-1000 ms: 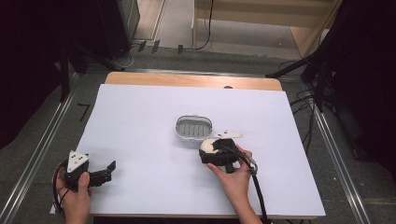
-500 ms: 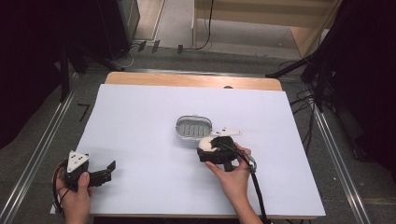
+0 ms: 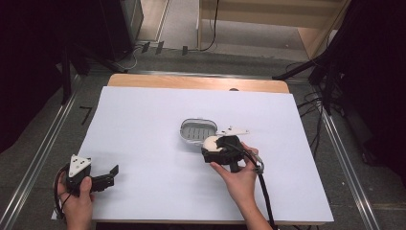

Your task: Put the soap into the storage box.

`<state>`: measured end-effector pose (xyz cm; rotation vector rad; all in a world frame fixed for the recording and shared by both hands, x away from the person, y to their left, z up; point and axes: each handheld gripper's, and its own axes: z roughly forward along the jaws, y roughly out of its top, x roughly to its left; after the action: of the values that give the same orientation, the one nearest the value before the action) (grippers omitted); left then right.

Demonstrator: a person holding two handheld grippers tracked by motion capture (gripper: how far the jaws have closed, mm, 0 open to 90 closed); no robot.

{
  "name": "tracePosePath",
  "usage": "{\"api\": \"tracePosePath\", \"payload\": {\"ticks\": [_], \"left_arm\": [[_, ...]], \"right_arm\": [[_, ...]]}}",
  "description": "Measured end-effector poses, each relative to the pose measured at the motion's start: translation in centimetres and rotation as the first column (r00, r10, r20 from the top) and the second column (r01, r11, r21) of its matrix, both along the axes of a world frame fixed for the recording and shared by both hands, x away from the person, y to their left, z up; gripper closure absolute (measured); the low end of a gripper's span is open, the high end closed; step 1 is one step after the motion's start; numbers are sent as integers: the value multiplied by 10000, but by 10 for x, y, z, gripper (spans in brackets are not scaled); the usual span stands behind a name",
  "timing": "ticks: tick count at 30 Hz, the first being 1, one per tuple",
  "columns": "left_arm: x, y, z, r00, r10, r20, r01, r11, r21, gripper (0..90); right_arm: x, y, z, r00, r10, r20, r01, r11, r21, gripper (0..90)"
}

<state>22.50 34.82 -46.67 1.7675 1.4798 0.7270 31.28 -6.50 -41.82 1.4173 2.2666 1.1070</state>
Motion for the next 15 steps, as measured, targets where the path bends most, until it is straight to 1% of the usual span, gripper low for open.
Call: {"api": "tracePosePath", "payload": {"ticks": [15], "left_arm": [[0,0,0,10000,5,3,-5,10000,-19,4]], "right_arm": [[16,14,10,9998,160,75,-159,9998,-127,250]]}}
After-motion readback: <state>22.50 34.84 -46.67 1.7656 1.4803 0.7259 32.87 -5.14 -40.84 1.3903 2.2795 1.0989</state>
